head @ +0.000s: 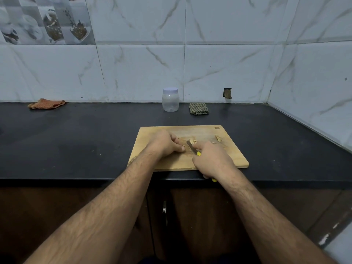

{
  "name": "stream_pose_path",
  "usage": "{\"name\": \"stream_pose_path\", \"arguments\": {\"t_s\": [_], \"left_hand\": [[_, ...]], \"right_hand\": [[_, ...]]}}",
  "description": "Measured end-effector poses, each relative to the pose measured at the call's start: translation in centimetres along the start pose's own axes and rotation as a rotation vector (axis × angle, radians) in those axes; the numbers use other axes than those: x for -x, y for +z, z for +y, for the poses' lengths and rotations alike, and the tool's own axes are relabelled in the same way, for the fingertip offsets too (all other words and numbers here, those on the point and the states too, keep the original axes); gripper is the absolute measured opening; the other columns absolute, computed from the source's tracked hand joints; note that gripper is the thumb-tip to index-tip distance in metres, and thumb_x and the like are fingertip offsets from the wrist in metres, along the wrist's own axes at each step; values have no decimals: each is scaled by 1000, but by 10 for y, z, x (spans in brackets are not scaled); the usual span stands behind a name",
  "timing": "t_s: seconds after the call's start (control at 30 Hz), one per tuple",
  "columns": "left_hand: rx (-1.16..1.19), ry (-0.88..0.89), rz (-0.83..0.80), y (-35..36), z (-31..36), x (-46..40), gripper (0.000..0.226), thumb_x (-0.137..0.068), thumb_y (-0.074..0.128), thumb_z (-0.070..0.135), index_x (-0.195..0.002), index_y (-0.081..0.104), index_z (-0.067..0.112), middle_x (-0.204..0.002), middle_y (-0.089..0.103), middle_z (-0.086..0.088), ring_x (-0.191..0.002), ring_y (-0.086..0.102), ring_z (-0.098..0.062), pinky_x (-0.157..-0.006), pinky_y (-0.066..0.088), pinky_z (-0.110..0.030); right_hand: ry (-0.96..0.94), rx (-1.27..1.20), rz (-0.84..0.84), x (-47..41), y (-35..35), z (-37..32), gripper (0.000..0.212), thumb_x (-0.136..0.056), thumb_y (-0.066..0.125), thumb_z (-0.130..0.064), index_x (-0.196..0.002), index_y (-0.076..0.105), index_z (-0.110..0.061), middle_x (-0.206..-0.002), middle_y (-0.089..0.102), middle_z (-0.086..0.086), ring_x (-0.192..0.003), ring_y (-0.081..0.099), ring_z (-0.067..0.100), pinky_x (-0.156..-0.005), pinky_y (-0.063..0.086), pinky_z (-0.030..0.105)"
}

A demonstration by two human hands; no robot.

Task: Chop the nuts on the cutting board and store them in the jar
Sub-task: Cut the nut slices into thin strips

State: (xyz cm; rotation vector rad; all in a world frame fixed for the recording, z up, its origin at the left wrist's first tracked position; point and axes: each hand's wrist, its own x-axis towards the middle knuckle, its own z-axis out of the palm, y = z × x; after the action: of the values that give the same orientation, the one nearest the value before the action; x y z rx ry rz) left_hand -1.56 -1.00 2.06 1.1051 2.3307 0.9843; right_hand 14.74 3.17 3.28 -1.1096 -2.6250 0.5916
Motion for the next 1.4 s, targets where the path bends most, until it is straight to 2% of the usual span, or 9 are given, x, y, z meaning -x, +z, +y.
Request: {"name": "stream_pose_path", "arguments": {"t_s": [0.1, 0.27, 0.37, 0.53, 0.67, 0.8, 0.97, 1.17, 1.4], "left_hand": [[28, 0, -5, -2, -1, 1, 18, -83, 77, 10, -72, 71, 24, -72, 67, 10, -64, 53, -6, -68, 46, -24], [-81, -10, 69, 2, 2, -1, 19, -77, 82, 17, -71, 68, 27, -76, 66, 11, -70, 58, -8, -70, 49, -25], [-117, 3, 80, 9, 0, -3, 17, -72, 86, 21, -73, 70, 27, -91, 72, 10, -84, 64, -8, -77, 53, -27], [-39, -19, 25, 6, 0, -5, 17, -73, 86, 18, -81, 73, 25, -97, 74, 4, -82, 64, -12, -74, 53, -27], [-17, -36, -6, 2, 1, -7, 14, -82, 79, 16, -75, 71, 24, -98, 73, 3, -69, 57, -12, -62, 48, -24], [-43, -16, 54, 6, 0, -7, 9, -78, 81, 13, -80, 76, 20, -93, 74, 7, -71, 59, -6, -70, 50, -23], [-69, -27, 77, 8, 2, -7, 7, -77, 82, 13, -81, 77, 17, -86, 73, 7, -65, 57, -8, -65, 51, -24], [-79, -64, 42, 7, 3, -10, 7, -77, 83, 17, -81, 78, 19, -94, 74, 8, -69, 61, -13, -67, 58, -26], [-78, -59, 35, 6, 3, -9, 10, -78, 83, 17, -87, 79, 18, -93, 75, 7, -71, 63, -14, -69, 60, -28]], "right_hand": [[0, 12, -8, 3, -1, -1, 55, -90, 51, -17, -143, 50, -33, -128, 62, 2, -100, 65, 23, -81, 55, 33], [-29, 15, -21, 6, 3, -8, 53, -87, 50, -15, -137, 56, -31, -117, 65, 0, -83, 63, 22, -75, 55, 32], [-21, 26, -21, 5, 6, -9, 55, -88, 49, -16, -140, 53, -32, -123, 63, -1, -93, 64, 22, -73, 52, 31], [-12, 50, 7, 7, 7, -10, 56, -91, 49, -17, -145, 48, -31, -132, 61, 0, -116, 56, 21, -83, 47, 30], [1, 56, 14, 8, 8, -11, 55, -91, 50, -17, -145, 48, -33, -128, 62, 0, -113, 57, 21, -78, 45, 29], [1, 79, 7, 7, 9, -12, 54, -91, 49, -18, -144, 49, -31, -129, 62, 0, -115, 57, 21, -82, 48, 30], [-3, 85, 25, 7, 8, -14, 54, -92, 51, -19, -144, 48, -32, -133, 61, -2, -120, 55, 21, -89, 48, 33], [-18, 104, 20, 7, 12, -17, 51, -91, 49, -18, -141, 51, -30, -128, 63, -1, -117, 56, 22, -88, 49, 32], [-18, 108, 23, 7, 11, -18, 50, -92, 50, -19, -141, 52, -29, -130, 62, 0, -117, 56, 22, -90, 50, 33]]}}
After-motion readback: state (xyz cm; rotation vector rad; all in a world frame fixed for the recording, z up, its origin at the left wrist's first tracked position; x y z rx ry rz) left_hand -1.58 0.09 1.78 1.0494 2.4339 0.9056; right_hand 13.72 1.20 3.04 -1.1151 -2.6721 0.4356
